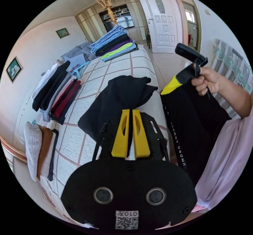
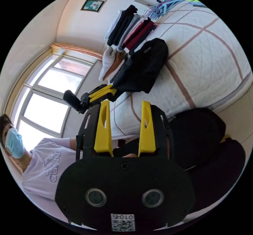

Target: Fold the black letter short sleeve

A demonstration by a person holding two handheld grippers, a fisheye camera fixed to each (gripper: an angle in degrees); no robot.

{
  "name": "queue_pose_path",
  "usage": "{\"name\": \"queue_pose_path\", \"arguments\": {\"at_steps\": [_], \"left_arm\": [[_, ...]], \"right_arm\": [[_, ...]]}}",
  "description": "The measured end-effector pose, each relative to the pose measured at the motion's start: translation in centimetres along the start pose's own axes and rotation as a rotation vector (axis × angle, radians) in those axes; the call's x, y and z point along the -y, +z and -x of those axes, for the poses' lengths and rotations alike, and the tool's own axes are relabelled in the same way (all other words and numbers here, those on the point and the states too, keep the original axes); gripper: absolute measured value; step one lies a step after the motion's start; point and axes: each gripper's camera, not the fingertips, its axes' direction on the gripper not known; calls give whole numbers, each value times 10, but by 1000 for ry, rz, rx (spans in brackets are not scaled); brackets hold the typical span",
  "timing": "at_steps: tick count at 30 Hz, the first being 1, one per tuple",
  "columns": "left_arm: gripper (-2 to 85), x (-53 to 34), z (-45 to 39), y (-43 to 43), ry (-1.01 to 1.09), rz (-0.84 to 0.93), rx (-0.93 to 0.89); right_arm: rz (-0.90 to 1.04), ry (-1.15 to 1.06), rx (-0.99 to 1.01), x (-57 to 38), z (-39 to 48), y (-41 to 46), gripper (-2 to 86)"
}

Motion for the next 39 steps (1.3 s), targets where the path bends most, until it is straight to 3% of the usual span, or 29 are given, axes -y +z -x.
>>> {"name": "queue_pose_path", "arguments": {"at_steps": [7, 12, 18, 23, 25, 28, 31, 39], "left_arm": [[0, -39, -4, 30, 17, 2, 17], [5, -80, -5, 54, -32, -25, 13], [63, -145, -5, 87, -90, -22, -58], [125, -253, 23, 91, -429, -19, -193], [143, -331, 44, 103, -721, -166, -428], [159, -411, 56, 150, -965, -212, -618], [169, -460, 65, 193, -1110, -300, -745], [185, -476, 63, 287, -1260, -363, -938]], "right_arm": [[-81, 132, 280, 52, -43, 2, 204], [-95, 165, 244, 91, -48, -20, 183], [-78, 166, 156, 104, -35, -42, 90], [-69, 145, 162, 125, -17, -61, 79], [-69, 133, 171, 135, -8, -64, 78], [-67, 108, 189, 153, 7, -68, 78], [-63, 98, 197, 166, 19, -73, 78], [-56, 112, 194, 179, 31, -86, 78]]}}
